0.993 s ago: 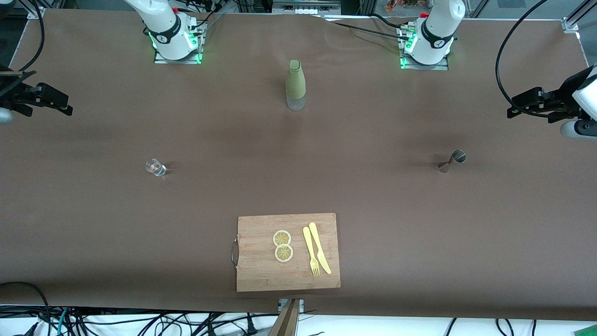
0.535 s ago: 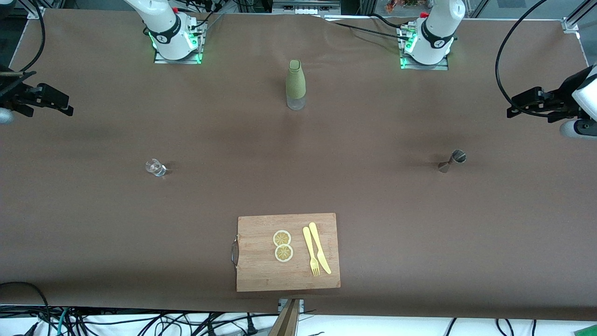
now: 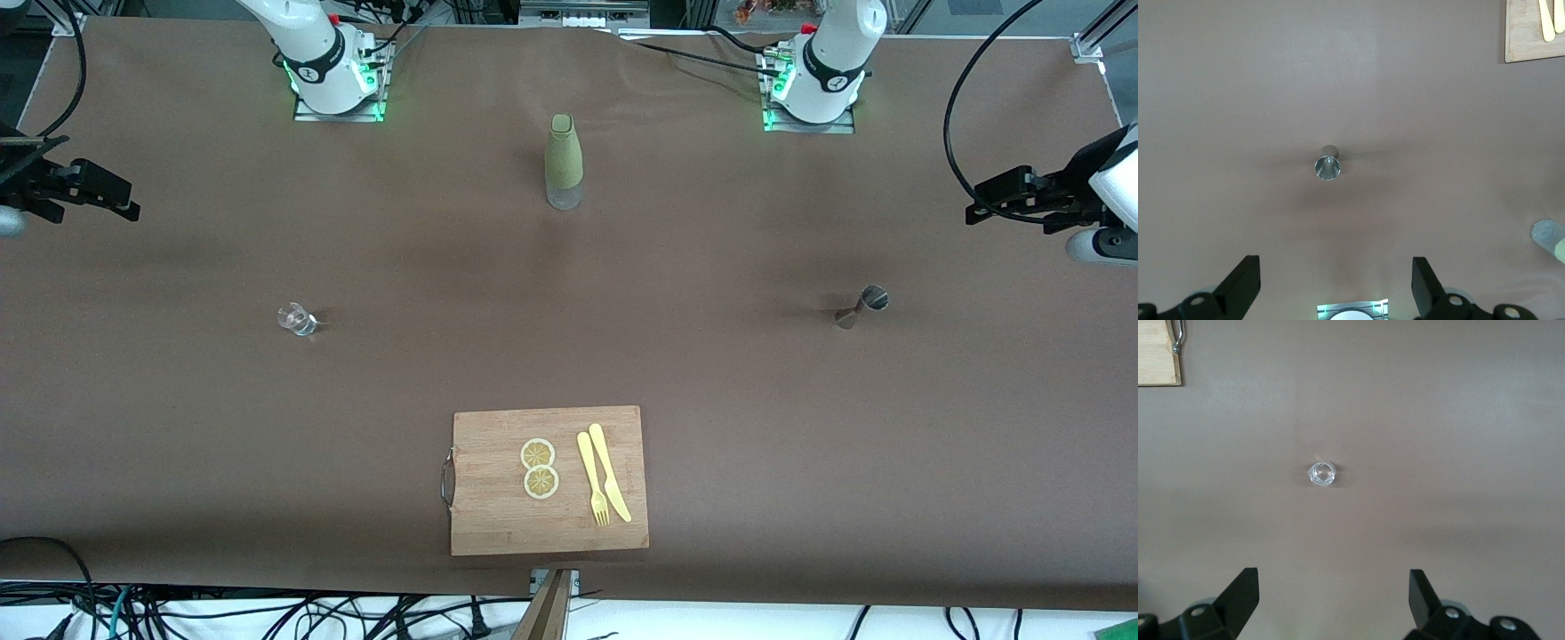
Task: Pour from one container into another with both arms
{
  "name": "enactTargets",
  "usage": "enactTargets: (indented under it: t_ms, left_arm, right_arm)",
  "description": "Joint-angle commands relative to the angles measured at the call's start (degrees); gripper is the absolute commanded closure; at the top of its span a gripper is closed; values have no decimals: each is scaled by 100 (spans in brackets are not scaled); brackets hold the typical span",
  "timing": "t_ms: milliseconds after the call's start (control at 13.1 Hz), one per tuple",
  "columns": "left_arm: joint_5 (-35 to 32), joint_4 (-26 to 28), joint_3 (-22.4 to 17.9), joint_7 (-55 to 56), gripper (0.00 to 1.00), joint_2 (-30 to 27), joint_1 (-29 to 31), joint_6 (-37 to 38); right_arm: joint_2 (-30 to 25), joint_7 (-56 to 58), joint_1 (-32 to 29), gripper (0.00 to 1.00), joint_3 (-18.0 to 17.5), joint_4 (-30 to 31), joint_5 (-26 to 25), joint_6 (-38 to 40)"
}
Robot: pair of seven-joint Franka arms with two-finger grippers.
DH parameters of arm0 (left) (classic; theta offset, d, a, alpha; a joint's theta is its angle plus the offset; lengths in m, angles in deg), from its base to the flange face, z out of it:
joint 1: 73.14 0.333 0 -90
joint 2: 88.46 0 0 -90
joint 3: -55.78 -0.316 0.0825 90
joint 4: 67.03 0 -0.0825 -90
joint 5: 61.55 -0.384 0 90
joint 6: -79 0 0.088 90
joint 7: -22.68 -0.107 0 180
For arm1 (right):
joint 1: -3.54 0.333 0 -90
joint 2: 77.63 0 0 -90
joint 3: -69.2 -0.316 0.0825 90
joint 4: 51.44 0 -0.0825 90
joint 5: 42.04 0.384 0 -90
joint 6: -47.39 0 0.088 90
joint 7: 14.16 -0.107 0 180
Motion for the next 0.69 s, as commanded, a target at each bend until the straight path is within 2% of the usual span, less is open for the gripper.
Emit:
enactTargets:
  t_ms: [0, 611]
  left_arm:
    - [-28, 95, 2, 31, 0, -98, -23, -5]
    - [-55, 112, -24, -65, 0, -98, 100, 22]
  right_arm:
    - [-70, -52, -19, 0, -5, 80, -14, -103]
    - [-61, -52, -2, 0, -49, 45, 3, -68]
